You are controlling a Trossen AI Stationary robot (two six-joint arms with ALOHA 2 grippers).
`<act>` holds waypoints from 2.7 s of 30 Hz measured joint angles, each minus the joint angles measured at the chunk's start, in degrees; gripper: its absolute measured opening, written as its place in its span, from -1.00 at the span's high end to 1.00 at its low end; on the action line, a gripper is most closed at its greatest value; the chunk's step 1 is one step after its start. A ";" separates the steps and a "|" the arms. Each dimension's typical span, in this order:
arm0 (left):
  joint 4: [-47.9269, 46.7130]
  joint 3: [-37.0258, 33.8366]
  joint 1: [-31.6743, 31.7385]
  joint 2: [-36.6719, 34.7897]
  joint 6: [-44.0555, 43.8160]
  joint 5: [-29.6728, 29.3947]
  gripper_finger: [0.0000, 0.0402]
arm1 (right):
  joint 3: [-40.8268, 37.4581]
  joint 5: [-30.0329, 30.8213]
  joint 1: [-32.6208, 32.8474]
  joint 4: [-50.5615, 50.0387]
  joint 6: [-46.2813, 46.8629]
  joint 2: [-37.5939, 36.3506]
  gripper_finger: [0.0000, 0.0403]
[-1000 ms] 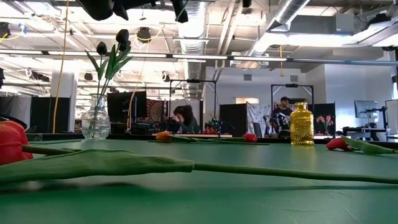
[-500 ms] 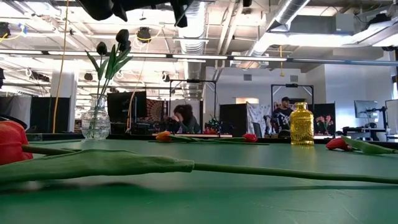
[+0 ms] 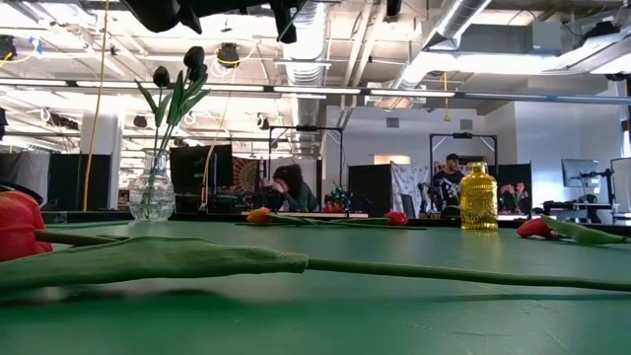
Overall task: Sort flowers into vase by color
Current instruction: Put the middle orange flower into the yellow vase
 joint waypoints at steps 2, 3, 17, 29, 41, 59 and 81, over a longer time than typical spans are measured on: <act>-0.03 0.00 -0.01 0.00 -0.55 -0.86 1.00 | 0.00 0.04 0.00 0.00 0.02 0.00 0.76; -0.27 0.00 -0.01 0.00 -0.56 -1.29 0.99 | 0.00 0.09 0.00 0.01 0.02 0.00 0.81; -14.33 0.00 0.87 -1.18 -0.70 -2.63 0.30 | 0.00 0.02 -5.53 -16.08 -1.23 -9.41 0.88; -40.48 -0.02 1.39 -2.89 -3.57 -7.76 0.18 | 0.02 10.83 -25.70 -44.32 -7.08 -23.85 0.88; -41.73 -0.02 1.28 -2.86 -8.29 -10.98 0.18 | 0.02 10.27 -38.56 -51.24 -9.56 -22.21 0.88; -42.06 -0.02 1.28 -2.86 -8.33 -11.86 0.18 | 0.02 10.54 -38.51 -51.02 -11.54 -21.58 0.87; -42.08 -0.02 0.81 -2.86 -8.16 -11.94 0.18 | -1.49 10.49 -40.72 -49.93 -10.89 -19.13 0.87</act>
